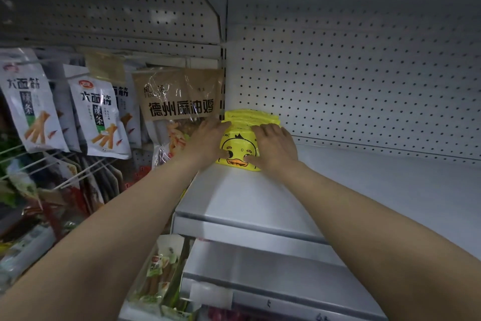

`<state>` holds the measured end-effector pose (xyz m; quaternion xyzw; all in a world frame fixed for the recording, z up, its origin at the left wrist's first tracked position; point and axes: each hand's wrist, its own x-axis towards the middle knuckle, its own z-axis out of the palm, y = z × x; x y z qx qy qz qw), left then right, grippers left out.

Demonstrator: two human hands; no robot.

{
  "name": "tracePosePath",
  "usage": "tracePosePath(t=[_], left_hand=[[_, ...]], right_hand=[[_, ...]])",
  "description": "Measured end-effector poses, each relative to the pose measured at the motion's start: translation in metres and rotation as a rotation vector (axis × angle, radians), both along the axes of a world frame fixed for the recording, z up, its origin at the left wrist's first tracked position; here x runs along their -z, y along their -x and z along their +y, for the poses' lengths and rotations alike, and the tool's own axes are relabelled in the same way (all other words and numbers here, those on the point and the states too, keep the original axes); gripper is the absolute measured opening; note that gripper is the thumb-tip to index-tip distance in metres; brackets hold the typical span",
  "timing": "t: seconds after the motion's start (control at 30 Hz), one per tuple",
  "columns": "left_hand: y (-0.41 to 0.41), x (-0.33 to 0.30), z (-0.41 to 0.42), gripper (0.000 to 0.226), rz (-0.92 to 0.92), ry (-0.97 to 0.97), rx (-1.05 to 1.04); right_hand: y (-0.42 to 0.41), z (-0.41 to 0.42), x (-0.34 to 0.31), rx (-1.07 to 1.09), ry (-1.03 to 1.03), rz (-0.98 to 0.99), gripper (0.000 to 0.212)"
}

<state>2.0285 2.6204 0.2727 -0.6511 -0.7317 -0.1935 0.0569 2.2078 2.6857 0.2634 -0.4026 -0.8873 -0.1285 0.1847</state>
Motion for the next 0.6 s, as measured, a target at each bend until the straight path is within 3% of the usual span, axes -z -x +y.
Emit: tracePosePath(t=[0.27,0.6], left_hand=[[-0.039,-0.011,-0.070,0.077,-0.029,-0.089,-0.146],[-0.112,-0.030,-0.233,0.057,-0.084,-0.206,-0.199]], right_hand=[[-0.039,-0.049,-0.035,-0.027,0.088,0.028,0.069],[-0.111,-0.177,-0.061,-0.237,0.103,0.045,0.059]])
